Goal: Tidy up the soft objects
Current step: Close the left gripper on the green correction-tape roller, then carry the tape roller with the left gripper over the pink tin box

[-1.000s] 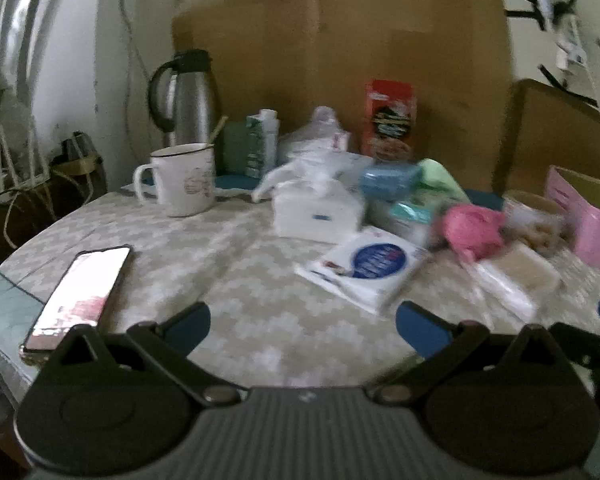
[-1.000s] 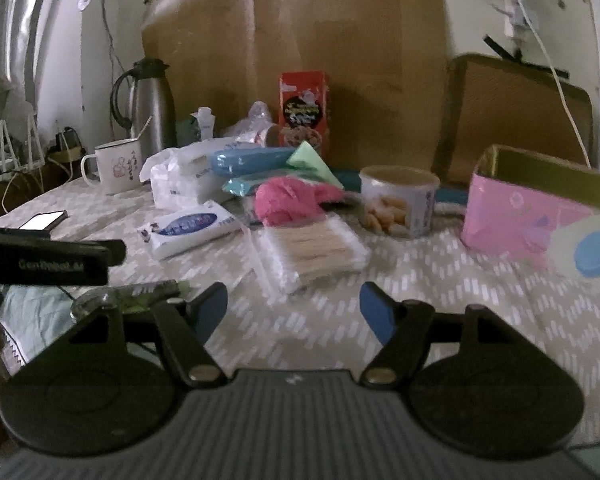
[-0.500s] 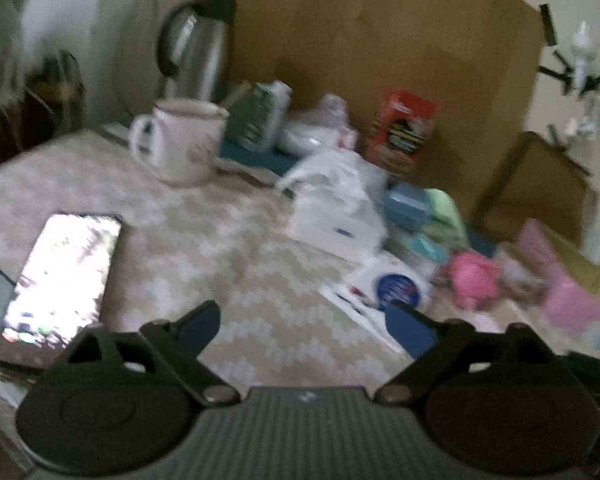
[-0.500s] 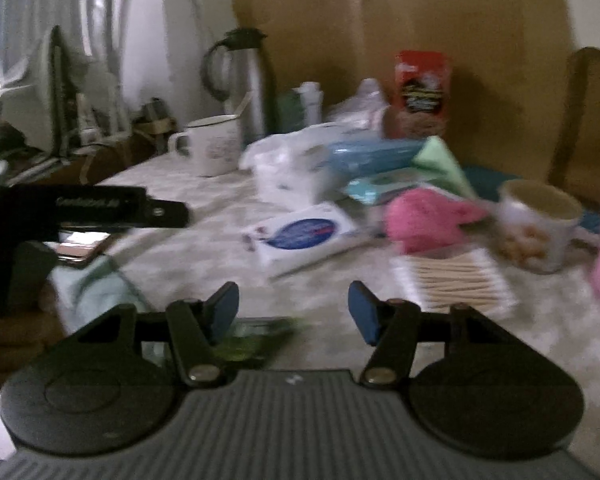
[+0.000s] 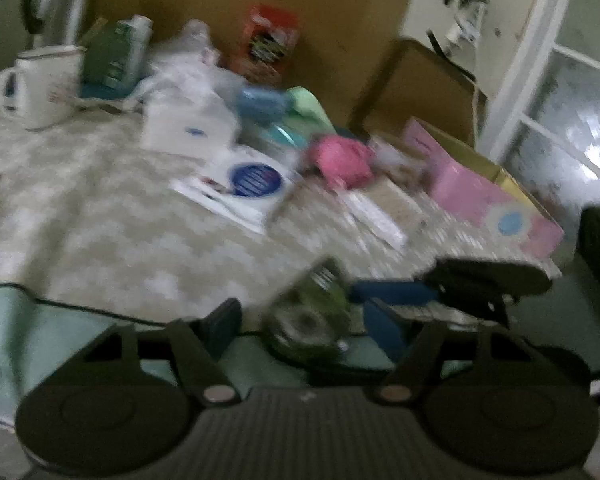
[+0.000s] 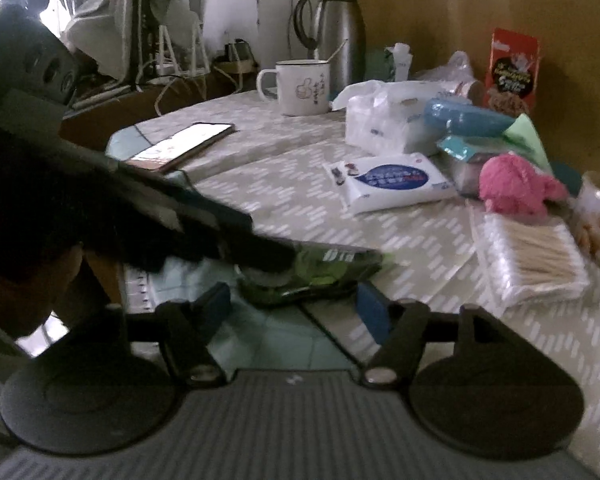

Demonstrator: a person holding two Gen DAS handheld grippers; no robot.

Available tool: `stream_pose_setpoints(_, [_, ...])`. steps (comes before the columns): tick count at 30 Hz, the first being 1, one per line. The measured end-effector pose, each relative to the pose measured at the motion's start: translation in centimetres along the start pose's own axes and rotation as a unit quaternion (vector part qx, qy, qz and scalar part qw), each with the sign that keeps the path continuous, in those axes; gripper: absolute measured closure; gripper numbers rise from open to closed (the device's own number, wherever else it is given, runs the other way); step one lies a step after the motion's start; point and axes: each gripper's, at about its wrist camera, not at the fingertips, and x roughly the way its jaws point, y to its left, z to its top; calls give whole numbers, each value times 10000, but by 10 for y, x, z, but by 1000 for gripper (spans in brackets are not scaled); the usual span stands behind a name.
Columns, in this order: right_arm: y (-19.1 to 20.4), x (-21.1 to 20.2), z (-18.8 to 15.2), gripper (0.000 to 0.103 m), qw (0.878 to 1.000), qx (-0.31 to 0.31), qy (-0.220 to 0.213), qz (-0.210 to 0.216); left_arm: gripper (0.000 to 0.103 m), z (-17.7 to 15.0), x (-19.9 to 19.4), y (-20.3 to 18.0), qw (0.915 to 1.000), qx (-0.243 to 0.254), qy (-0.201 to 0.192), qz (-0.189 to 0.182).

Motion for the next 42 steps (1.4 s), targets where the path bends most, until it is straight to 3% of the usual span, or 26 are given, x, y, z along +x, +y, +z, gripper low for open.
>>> stream_pose_setpoints(6, [-20, -12, -8, 34, 9991, 209, -122, -347, 36, 1, 23, -25, 9987, 133, 231, -442])
stream_pose_setpoints(10, [-28, -28, -20, 34, 9948, 121, -285, -968, 32, 6, 37, -37, 9935, 33, 473, -1030])
stream_pose_setpoints(12, [-33, -35, -26, 34, 9921, 143, -343, -1197, 32, 7, 40, -45, 9922, 125, 500, -1132])
stream_pose_setpoints(15, [-42, -43, -33, 34, 9888, 320, -393, -1402, 32, 11, 42, -50, 9934, 202, 467, -1033])
stream_pose_setpoints(18, [-45, -46, -35, 34, 9892, 454, -459, -1318, 32, 19, 44, -41, 9954, -108, 451, -844])
stream_pose_setpoints(21, [-39, -41, -34, 34, 9915, 272, -501, -1170, 32, 27, 51, -32, 9945, -483, 613, -691])
stream_pose_setpoints(24, [-34, -30, -31, 35, 9919, 84, -479, -1177, 32, 32, 57, -34, 9940, -557, 715, -615])
stream_pose_setpoints(26, [-38, -24, -31, 41, 9925, 170, -439, -1131, 34, 34, 62, -39, 9938, -541, 769, -600])
stream_pose_setpoints(27, [-39, -24, -31, 52, 9923, 213, -484, -1120, 34, 36, 66, -42, 9936, -530, 798, -600])
stream_pose_setpoints(33, [-42, -42, -40, 52, 9915, 277, -447, -1187, 34, 31, 73, -76, 9950, -140, 894, -430])
stream_pose_setpoints(42, [-70, -89, -69, 52, 9783, 840, -539, -1817, 34, 26, 104, -143, 9864, 483, 1295, -895])
